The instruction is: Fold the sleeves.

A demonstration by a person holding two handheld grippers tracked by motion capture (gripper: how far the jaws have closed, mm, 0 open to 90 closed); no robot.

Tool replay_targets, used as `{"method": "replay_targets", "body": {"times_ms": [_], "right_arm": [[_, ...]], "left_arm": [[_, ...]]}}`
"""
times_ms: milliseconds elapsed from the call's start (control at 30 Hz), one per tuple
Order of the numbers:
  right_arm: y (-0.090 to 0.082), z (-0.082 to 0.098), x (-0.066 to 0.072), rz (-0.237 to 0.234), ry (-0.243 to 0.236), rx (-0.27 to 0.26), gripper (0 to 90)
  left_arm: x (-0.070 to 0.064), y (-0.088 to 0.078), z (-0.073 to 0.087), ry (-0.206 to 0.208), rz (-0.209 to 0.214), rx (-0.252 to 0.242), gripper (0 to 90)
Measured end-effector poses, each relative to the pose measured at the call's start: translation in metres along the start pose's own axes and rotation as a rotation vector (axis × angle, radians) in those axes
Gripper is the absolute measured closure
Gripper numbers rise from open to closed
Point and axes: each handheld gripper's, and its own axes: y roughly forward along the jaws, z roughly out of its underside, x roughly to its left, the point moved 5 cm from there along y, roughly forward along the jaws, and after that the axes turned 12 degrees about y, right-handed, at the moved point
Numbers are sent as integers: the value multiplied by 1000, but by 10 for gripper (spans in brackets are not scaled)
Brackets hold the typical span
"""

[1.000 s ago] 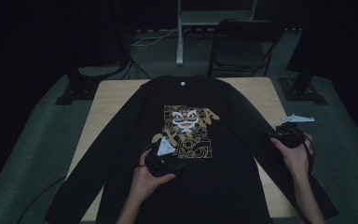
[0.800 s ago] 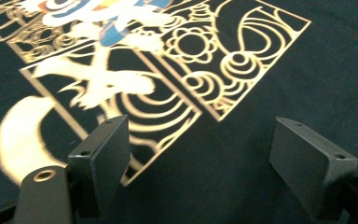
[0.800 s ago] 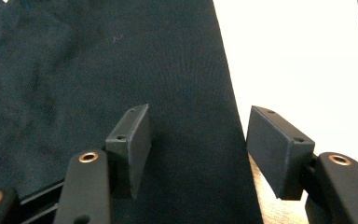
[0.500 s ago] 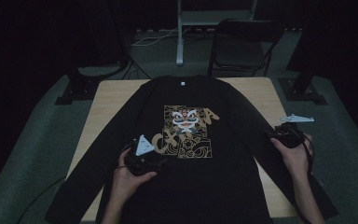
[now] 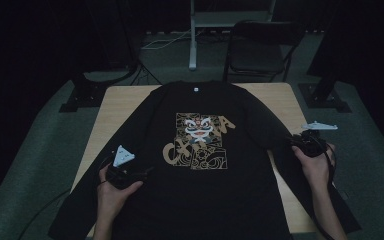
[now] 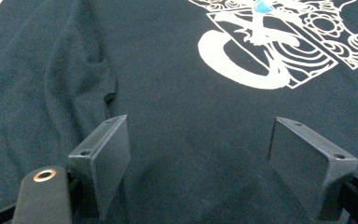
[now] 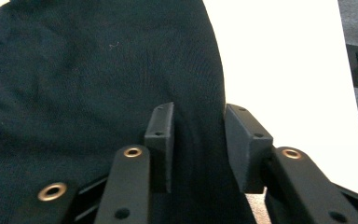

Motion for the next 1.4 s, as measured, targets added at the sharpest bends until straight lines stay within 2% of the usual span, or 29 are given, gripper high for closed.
{"method": "replay_targets", "body": {"times_ms": [67, 267, 367, 467, 600, 733, 833, 1033, 1167, 1333, 1400], "right_arm": [[0, -1, -1, 2, 2, -2, 662], [3, -3, -3, 16, 15, -6, 729], [4, -5, -4, 22, 21, -9, 794], [5, -6, -3, 38, 28, -13, 845], [6, -6, -3, 52, 32, -15, 853], [6, -6, -2, 69, 27, -20, 856], [7, -7, -2, 74, 27, -21, 858], [7, -8, -2, 53, 55, -32, 858], [8, -10, 1, 42, 54, -35, 858], [8, -14, 10, 19, 37, -47, 858], [6, -21, 20, 5, 23, -62, 858]], "left_arm": [[1, -1, 1, -1, -11, 2, 223], [0, 2, 4, -7, 0, 5, 223], [-2, 3, 5, 5, 1, 15, 223], [-4, 7, 6, 27, -13, 47, 223], [-5, 8, 6, 34, -16, 62, 223], [-3, 9, 7, 0, 4, 68, 223], [-2, 9, 7, -2, 3, 68, 222], [-3, 9, 7, -4, 2, 68, 222], [-3, 9, 7, -5, 2, 68, 222], [-3, 9, 7, -5, 2, 68, 222], [-3, 9, 7, -5, 2, 68, 222]]}}
